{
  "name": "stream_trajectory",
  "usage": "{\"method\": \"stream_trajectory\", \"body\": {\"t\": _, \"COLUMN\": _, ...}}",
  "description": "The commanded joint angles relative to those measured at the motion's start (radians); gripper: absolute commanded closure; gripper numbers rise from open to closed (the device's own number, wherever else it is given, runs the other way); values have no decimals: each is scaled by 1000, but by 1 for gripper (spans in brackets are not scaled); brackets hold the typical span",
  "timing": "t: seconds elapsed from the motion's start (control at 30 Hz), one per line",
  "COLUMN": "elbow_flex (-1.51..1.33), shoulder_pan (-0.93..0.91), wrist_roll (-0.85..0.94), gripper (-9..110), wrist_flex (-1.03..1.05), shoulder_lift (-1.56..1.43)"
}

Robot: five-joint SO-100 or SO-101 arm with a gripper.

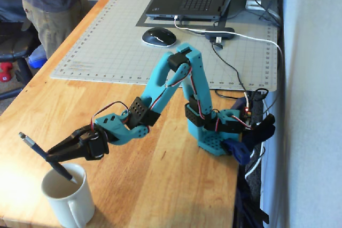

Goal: Grasp a pen and put it in a mug.

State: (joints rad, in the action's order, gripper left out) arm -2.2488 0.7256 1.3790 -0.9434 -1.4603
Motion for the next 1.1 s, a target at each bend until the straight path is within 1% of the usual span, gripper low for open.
{"method": "stream_trajectory", "body": {"t": 0.0, "elbow_flex": 64, "shoulder_pan": -14, "wrist_roll": 8, "gripper": 93, "wrist_flex": -28, "shoulder_lift": -34}}
{"method": "stream_trajectory", "body": {"t": 0.37, "elbow_flex": -80, "shoulder_pan": -54, "wrist_roll": -6, "gripper": 92, "wrist_flex": 9, "shoulder_lift": -215}}
{"method": "stream_trajectory", "body": {"t": 0.47, "elbow_flex": -97, "shoulder_pan": -67, "wrist_roll": -11, "gripper": 92, "wrist_flex": 120, "shoulder_lift": -288}}
{"method": "stream_trajectory", "body": {"t": 0.6, "elbow_flex": -100, "shoulder_pan": -123, "wrist_roll": -29, "gripper": 92, "wrist_flex": 345, "shoulder_lift": -405}}
{"method": "stream_trajectory", "body": {"t": 0.73, "elbow_flex": -100, "shoulder_pan": -195, "wrist_roll": -140, "gripper": 94, "wrist_flex": 560, "shoulder_lift": -535}}
{"method": "stream_trajectory", "body": {"t": 0.87, "elbow_flex": -100, "shoulder_pan": -256, "wrist_roll": -284, "gripper": 95, "wrist_flex": 713, "shoulder_lift": -653}}
{"method": "stream_trajectory", "body": {"t": 1.07, "elbow_flex": -103, "shoulder_pan": -357, "wrist_roll": -592, "gripper": 95, "wrist_flex": 923, "shoulder_lift": -816}}
